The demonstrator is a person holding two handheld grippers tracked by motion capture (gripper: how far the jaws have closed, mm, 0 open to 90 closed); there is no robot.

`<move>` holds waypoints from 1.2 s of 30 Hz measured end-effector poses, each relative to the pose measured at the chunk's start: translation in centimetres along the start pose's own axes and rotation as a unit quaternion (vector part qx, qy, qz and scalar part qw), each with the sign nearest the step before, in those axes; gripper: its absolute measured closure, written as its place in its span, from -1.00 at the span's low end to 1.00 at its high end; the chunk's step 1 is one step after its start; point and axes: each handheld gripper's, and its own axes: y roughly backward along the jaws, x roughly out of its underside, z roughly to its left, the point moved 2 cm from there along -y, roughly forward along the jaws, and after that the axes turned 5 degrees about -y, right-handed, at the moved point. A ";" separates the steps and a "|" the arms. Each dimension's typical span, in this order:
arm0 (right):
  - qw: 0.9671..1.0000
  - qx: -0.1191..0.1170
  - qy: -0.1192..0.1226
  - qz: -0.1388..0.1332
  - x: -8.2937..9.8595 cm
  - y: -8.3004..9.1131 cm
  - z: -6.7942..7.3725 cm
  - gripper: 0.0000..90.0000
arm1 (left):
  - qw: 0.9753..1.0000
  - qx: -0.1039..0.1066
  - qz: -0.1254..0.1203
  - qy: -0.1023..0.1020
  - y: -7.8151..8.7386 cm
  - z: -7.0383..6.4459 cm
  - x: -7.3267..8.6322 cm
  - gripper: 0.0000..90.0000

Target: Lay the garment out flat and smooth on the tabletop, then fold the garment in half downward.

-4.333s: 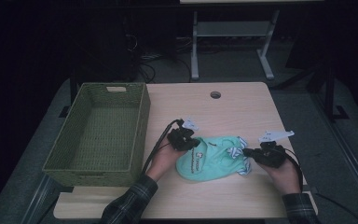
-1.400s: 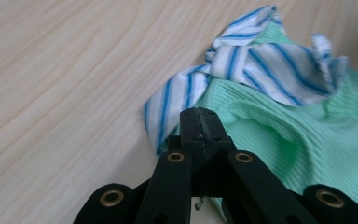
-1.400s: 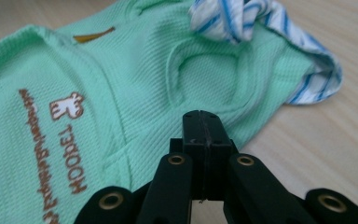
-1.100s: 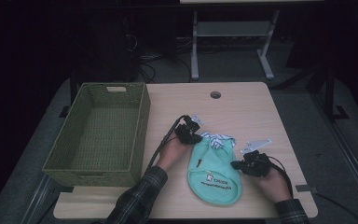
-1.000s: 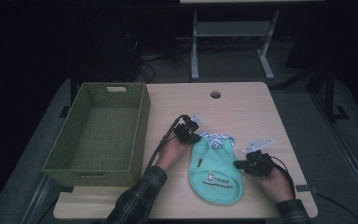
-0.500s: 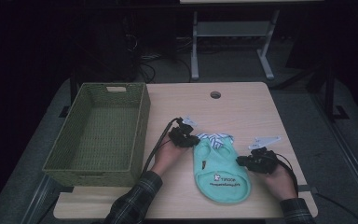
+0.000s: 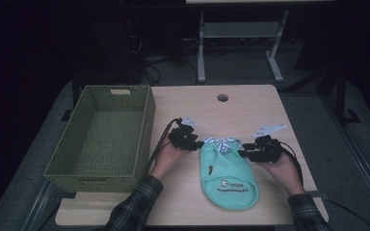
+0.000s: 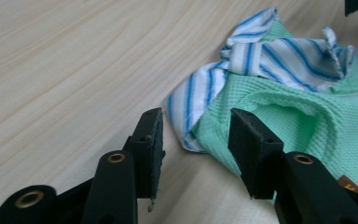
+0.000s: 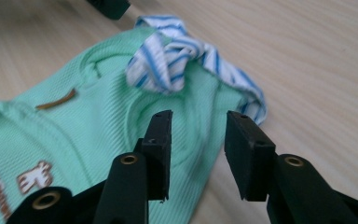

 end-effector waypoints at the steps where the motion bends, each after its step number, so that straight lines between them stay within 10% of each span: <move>1: 1.000 -0.002 0.002 -0.002 -0.3 -0.2 -0.3 0.33 | 1.000 0.002 -0.002 0.003 0.0 0.1 0.0 0.18; 12: 0.999 -0.007 -0.009 -0.036 -2.5 -1.9 -2.9 0.32 | 1.000 0.007 0.000 0.003 -0.7 0.6 -0.3 0.04; 36: 1.000 -0.019 -0.014 -0.007 -1.5 -5.8 -4.3 0.51 | 1.000 -0.006 0.004 0.000 -2.7 1.1 -0.1 -0.01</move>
